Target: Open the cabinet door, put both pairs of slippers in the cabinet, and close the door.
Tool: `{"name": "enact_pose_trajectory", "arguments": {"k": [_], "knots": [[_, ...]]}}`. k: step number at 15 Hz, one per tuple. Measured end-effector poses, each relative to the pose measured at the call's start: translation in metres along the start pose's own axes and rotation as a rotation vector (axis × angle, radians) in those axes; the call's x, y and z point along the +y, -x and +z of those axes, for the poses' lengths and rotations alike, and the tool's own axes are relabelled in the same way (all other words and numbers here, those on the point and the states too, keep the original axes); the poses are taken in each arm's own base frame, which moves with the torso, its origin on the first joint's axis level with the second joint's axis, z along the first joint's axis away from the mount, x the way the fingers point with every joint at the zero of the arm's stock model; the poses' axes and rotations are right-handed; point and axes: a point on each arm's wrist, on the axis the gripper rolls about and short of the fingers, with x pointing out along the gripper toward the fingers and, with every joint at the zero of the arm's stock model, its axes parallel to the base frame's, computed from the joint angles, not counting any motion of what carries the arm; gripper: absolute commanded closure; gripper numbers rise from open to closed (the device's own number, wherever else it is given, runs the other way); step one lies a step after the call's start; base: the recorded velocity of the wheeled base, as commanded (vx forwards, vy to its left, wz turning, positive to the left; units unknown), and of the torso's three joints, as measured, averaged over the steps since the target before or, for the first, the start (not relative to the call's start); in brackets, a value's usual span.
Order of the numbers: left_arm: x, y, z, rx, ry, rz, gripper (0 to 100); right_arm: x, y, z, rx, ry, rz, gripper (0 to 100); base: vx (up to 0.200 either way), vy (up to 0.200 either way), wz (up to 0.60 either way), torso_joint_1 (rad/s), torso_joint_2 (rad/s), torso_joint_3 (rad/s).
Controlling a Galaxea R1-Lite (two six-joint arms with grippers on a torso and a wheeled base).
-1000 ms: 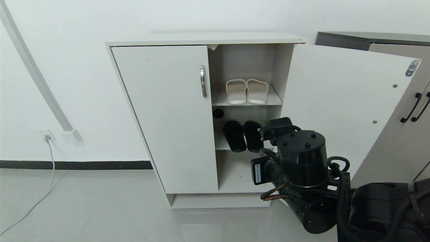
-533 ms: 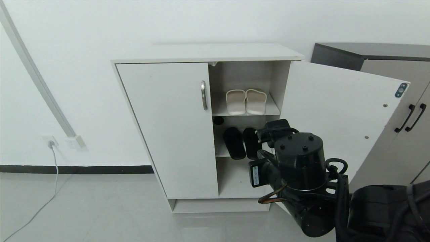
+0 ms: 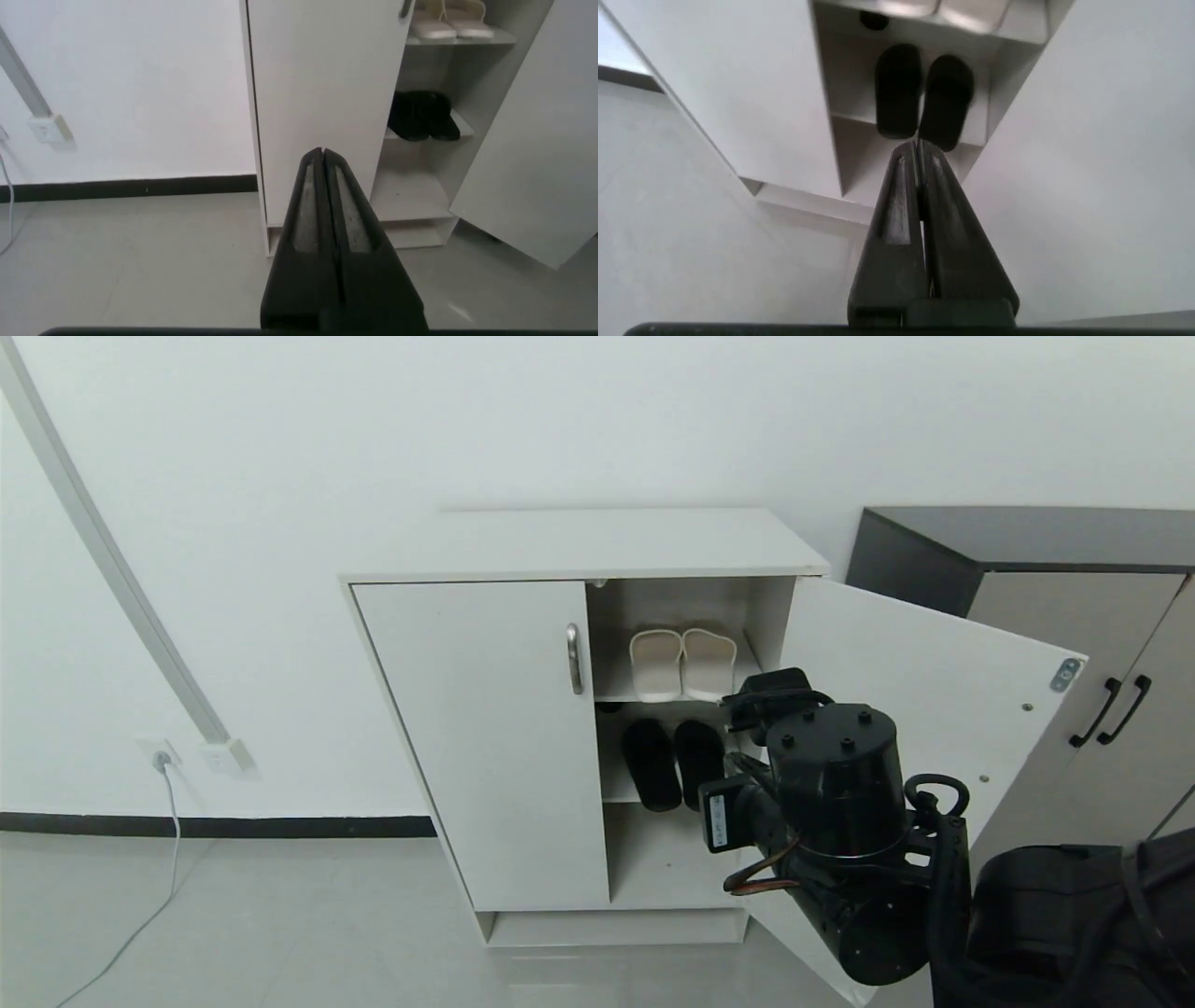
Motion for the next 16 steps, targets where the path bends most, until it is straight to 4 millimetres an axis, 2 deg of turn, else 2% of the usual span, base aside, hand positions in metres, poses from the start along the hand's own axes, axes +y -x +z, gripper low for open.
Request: {"name": "enact_pose_trajectory", "arguments": {"k": [13, 16], "knots": [[0.0, 0.0, 0.0, 0.0, -0.002, 0.0, 100, 0.0012, -0.0013, -0.0043, 0.012, 0.009, 0.007, 100, 0.0, 0.0, 0.0, 0.201, -0.51, -0.313], [0.0, 0.0, 0.0, 0.0, -0.005, -0.001, 100, -0.0004, -0.0031, -0.0051, 0.018, 0.0, 0.058, 100, 0.0, 0.0, 0.0, 0.25, -0.58, -0.325]]}}
